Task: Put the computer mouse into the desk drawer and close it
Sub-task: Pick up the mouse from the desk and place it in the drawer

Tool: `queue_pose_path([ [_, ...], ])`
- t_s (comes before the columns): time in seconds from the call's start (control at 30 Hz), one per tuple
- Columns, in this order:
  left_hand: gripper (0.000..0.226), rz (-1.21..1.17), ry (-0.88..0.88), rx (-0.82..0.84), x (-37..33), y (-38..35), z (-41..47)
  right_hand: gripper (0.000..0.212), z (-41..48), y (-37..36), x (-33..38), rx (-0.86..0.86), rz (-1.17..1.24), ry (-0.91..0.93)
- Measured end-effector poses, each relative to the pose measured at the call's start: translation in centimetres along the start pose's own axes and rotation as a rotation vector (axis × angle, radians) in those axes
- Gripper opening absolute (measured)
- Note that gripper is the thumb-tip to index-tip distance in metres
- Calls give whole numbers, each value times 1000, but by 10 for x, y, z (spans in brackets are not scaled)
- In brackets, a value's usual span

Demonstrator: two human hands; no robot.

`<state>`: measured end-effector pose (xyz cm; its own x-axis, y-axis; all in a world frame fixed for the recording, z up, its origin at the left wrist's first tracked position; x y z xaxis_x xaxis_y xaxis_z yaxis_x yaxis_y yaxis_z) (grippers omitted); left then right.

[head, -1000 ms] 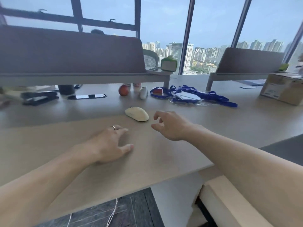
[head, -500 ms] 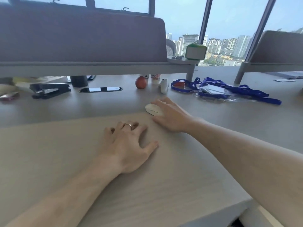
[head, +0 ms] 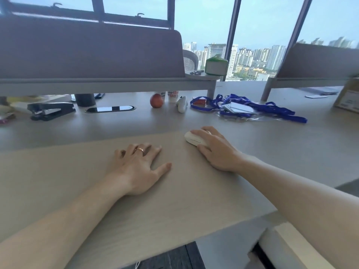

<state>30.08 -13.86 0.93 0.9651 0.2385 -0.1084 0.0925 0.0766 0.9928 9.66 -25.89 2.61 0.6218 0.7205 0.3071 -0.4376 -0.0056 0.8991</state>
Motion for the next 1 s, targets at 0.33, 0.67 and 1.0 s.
queue_pose_path([
  [0.33,82,-206,-381,-44,-178,13,-68,54,-175,127,-67,-127,-107,-236],
  [0.67,70,-74,-796,-74,-324,-32,-153,57,-350,173,-116,-223,-77,-468],
  [1.0,129,-5,-547,211,-343,-96,-140,92,-390,89,-163,27,118,-785],
])
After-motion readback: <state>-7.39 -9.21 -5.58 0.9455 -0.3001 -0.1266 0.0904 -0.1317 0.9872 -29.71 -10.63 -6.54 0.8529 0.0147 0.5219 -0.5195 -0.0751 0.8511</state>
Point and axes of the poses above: each hand's wrist, its own z-axis towards the middle knuckle, its own y-axis out of the back of the hand, x = y × z, the point moved 6 cm from there along z, towards the middle knuckle, and after that the axes turned 7 degrees about y, right-handed, at the moved point
